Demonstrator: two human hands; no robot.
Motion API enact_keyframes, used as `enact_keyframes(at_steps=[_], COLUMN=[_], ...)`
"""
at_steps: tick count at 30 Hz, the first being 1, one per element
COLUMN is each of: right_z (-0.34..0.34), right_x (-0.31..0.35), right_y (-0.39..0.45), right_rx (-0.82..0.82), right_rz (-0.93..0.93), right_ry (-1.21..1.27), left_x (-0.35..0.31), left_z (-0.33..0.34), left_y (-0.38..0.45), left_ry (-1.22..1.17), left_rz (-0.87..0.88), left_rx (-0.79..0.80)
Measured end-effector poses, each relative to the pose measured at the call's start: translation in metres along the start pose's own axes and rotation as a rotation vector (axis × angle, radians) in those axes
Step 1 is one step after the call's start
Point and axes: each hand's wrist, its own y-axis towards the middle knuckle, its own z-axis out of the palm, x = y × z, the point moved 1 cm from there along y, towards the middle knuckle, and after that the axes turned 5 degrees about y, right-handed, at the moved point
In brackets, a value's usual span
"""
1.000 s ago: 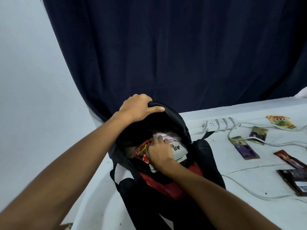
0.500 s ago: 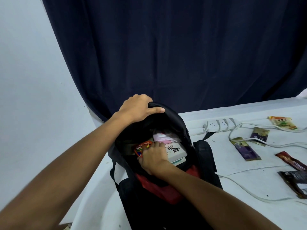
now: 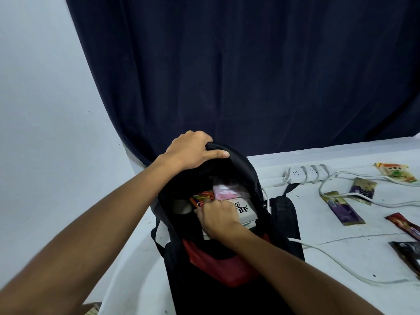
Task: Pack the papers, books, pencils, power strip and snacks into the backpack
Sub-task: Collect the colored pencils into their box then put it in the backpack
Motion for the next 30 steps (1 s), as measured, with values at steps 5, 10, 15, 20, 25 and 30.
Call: enact_keyframes(at_steps=[5,10,15,20,25,30], right_z=[0.024,0.041,0.048,0.049,0.048,0.034], right_x=[0.014,0.024,0.026,0.024,0.007,-0.006], right_y=[0.023,0.041,0.057,0.074,0.073,0.051], right_rx=[0.019,0.184,0.335,0.428,0.416,0.316], right_rz=[0.028,0.046,0.220,0.274,0.157,0.092], right_ry=[-0.098,-0.121,0.022,0.045,0.015,0.115], left_x=[-0.004,-0.004,-0.005,-0.006,-0.002,-0.004], left_z=[-0.001,-0.001,-0.001,-0.001,0.001,0.004], left_y=[0.001,0.001,0.002,0.004,0.000,-0.004], left_ry=[-0.005,-0.018,-0.030,-0.039,-0.043,-0.052], left_rz=[0.005,0.009,0.022,0.037,0.043,0.036], left_rx=[0.003,0.018,0.035,0.053,0.053,0.047])
